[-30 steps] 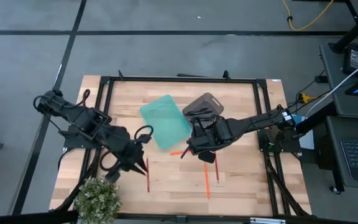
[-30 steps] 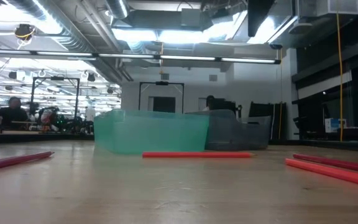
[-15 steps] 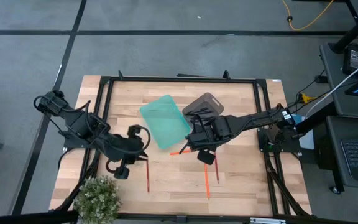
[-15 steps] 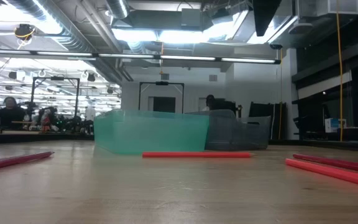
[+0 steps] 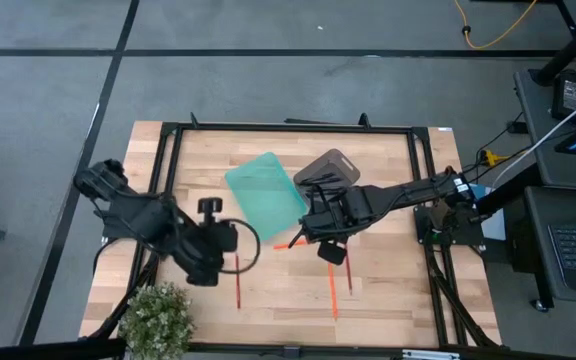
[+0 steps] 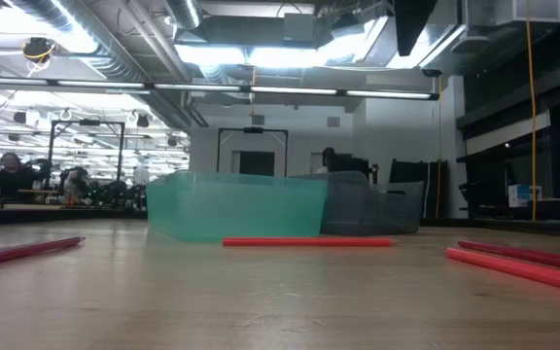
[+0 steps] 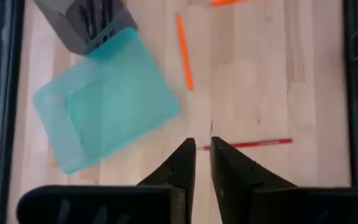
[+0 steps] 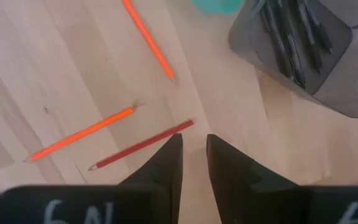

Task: Sort pens & pencils
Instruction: Put the left red pencil into the light blue bin

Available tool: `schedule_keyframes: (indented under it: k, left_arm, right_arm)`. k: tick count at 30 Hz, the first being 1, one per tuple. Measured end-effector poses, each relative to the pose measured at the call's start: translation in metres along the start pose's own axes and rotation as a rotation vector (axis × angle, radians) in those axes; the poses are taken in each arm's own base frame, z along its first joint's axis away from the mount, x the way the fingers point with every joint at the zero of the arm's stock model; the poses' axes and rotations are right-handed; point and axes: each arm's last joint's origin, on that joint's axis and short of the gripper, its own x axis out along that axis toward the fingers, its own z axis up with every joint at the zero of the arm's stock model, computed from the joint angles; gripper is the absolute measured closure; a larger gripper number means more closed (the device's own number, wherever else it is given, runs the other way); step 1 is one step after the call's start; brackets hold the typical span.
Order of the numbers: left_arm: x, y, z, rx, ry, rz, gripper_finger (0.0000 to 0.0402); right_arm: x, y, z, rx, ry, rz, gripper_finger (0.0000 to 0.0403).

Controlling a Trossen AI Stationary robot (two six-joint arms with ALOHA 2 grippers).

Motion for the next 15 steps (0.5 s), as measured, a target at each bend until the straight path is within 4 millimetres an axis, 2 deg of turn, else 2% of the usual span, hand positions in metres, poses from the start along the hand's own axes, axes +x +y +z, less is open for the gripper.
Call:
schedule_keyframes:
  k: [3, 7, 11, 15]
  left_arm:
    - [0.014, -0.001, 0.001, 0.022, 0.048, 0.018, 0.0358]
    - [0.025, 0.007, 0.0, -0.014, 0.097, 0.032, 0.0358]
    - [0.029, 0.014, -0.004, -0.042, 0.128, 0.02, 0.0358]
    - [0.035, 0.015, -0.005, 0.029, 0.147, 0.028, 0.0358]
  right_arm:
    - [0.0, -0.001, 0.001, 0.043, 0.026, 0.037, 0.0328]
    - [0.0, 0.001, 0.0, 0.051, 0.062, 0.087, 0.0328]
    - [0.0, 0.001, 0.0, 0.028, 0.062, 0.09, 0.0328]
    - [0.0, 0.0, 0.0, 0.027, 0.059, 0.086, 0.0328]
